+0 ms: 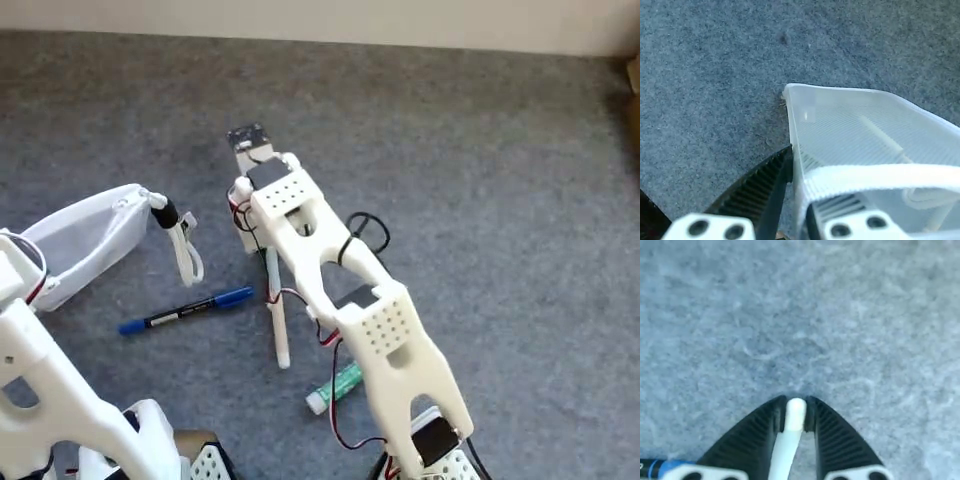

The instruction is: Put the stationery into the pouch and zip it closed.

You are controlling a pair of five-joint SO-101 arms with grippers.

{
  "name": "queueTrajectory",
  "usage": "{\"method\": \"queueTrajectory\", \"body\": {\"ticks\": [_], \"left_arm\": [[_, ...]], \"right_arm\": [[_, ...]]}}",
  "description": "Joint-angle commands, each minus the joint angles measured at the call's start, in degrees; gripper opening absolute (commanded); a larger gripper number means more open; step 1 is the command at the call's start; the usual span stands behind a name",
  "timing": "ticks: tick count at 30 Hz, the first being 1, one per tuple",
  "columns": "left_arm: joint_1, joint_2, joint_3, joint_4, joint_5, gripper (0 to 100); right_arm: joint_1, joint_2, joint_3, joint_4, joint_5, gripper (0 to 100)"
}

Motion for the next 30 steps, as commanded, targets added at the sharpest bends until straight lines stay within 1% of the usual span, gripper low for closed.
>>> {"method": "queueTrajectory", "body": {"ticks": [1, 7, 15, 18, 23, 30], "left_arm": [[0.0, -0.3, -2.0, -1.7, 0.8, 1], [0.2, -0.3, -2.0, -1.7, 0.8, 1], [6.7, -0.6, -0.4, -1.8, 0.8, 1], [7.5, -0.6, 0.0, -1.8, 0.8, 1], [7.5, -0.6, -0.2, -1.8, 0.8, 1], [7.5, -0.6, 0.0, -2.0, 0.8, 1]], "right_arm": [[0.0, 0.9, -7.3, 3.8, 0.0, 0.8], [-0.1, 2.7, -17.1, 10.2, 0.0, 0.8], [-0.2, 2.7, -27.7, 16.7, 0.1, 0.8], [-0.2, 2.7, -32.0, 19.1, 0.1, 0.8], [0.0, 2.6, -36.8, 19.8, 0.1, 0.8], [0.2, 2.2, -37.4, 19.9, 0.0, 0.5]]}}
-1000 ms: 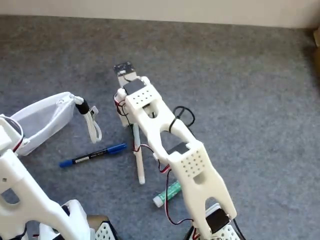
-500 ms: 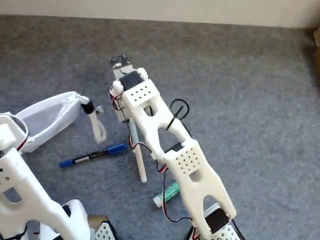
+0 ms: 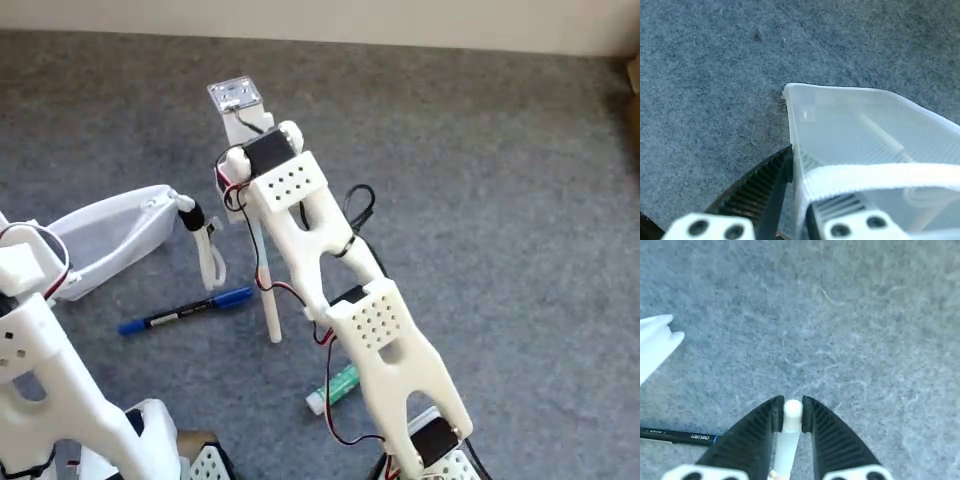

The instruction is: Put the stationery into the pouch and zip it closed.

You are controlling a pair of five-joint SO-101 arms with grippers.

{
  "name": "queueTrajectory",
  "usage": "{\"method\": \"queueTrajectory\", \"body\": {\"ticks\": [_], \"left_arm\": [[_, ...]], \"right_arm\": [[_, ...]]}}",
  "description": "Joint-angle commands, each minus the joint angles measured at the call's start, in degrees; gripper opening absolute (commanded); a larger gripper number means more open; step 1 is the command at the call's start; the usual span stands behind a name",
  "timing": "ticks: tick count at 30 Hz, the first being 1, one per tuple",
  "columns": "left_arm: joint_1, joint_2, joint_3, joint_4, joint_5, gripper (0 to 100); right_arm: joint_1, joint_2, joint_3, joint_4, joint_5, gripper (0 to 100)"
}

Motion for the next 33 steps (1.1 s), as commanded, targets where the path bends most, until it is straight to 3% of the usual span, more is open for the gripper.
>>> {"method": "queueTrajectory", "body": {"ticks": [1, 18, 24, 33], "left_arm": [[1.2, -0.7, -0.9, -2.4, 0.8, 1], [1.2, -0.7, -0.9, -2.5, 0.8, 1], [1.0, -0.5, -0.8, -3.3, 0.8, 1], [0.8, -0.7, -0.8, -3.3, 0.7, 1]], "right_arm": [[0.5, -2.2, -3.4, 1.0, 0.0, 0.5], [2.5, -2.2, -11.6, 1.3, 0.0, 0.5], [2.7, -11.0, -10.9, 1.3, 0.0, 0.5], [2.3, -26.5, 8.2, 1.2, -0.1, 0.5]]}}
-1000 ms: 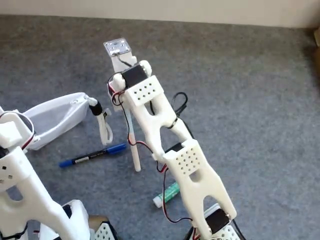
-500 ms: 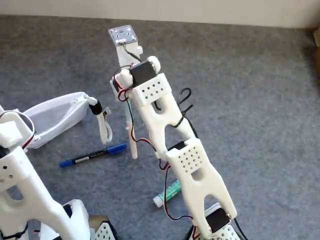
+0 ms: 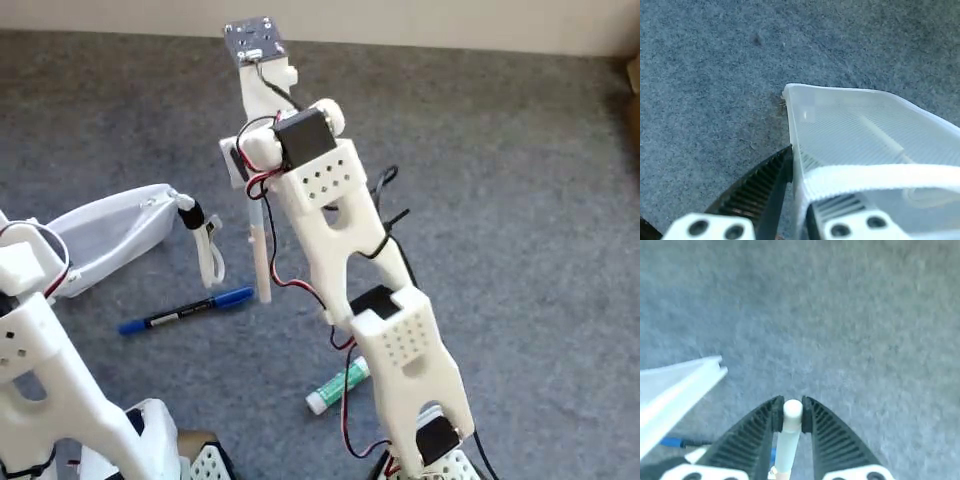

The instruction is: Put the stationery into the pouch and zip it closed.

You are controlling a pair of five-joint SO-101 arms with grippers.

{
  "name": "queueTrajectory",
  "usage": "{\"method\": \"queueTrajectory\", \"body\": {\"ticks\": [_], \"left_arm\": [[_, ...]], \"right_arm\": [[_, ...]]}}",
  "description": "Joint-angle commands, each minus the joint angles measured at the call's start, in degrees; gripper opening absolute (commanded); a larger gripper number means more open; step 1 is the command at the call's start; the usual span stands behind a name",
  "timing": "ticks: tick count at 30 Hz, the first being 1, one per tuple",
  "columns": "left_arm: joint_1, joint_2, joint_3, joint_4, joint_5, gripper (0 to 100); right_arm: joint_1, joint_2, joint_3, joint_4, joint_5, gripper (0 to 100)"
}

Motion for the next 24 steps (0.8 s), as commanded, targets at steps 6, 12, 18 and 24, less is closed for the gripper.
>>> {"method": "queueTrajectory", "body": {"ticks": [6, 12, 18, 24], "left_arm": [[0.8, -0.7, -0.8, -2.3, 0.7, 1], [0.8, -0.3, -0.8, -2.3, 0.7, 1], [0.8, -0.3, -0.8, -2.0, 0.7, 1], [0.8, -0.3, -0.8, -1.9, 0.7, 1]], "right_arm": [[0.4, -19.1, 17.1, 0.7, 0.1, 0.5], [0.4, -22.4, 19.7, 0.9, 0.1, 0.5], [0.3, -30.3, 21.1, 1.0, 0.0, 0.5], [-2.1, -39.0, 28.4, 0.8, 0.1, 0.5]]}}
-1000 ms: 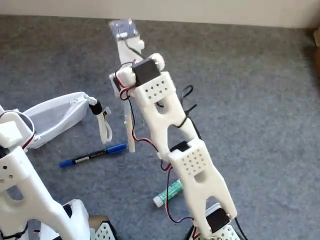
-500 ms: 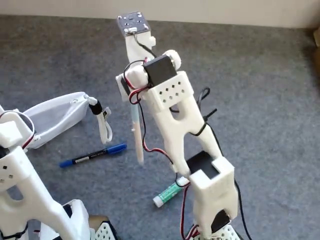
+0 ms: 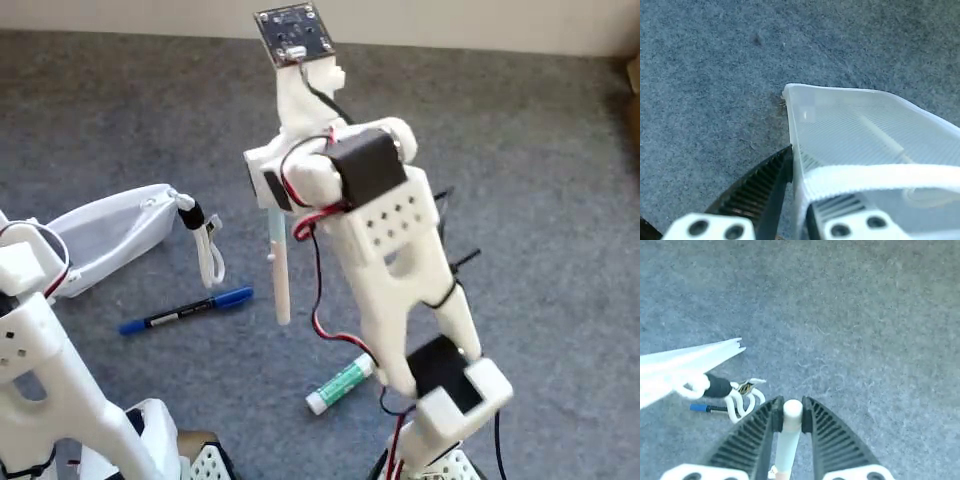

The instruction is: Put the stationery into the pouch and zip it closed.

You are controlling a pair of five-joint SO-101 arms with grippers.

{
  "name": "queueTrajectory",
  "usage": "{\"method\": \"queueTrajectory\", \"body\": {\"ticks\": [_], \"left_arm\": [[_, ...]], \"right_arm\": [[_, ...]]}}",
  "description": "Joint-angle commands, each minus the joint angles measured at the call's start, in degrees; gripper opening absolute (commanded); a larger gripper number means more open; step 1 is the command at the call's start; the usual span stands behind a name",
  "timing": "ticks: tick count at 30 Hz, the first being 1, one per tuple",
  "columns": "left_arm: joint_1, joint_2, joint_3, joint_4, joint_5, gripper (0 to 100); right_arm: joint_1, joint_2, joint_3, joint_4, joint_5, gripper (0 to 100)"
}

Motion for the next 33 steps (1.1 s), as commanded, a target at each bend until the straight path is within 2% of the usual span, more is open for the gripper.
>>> {"method": "queueTrajectory", "body": {"ticks": [1, 16, 23, 33], "left_arm": [[0.8, -0.3, -0.8, -1.9, 0.7, 1], [0.8, -0.3, -0.8, -1.9, 0.8, 1], [0.8, -0.3, -0.8, -1.9, 0.6, 1], [0.8, -0.7, 0.9, -2.4, 0.5, 1]], "right_arm": [[-2.7, -7.5, 2.8, 0.7, 0.1, 0.5], [-5.8, -21.6, 5.4, 0.8, 0.2, 0.5], [-11.7, -29.7, 11.4, 0.6, 6.6, 0.5], [-17.8, -44.4, 31.5, -13.5, 6.6, 0.5]]}}
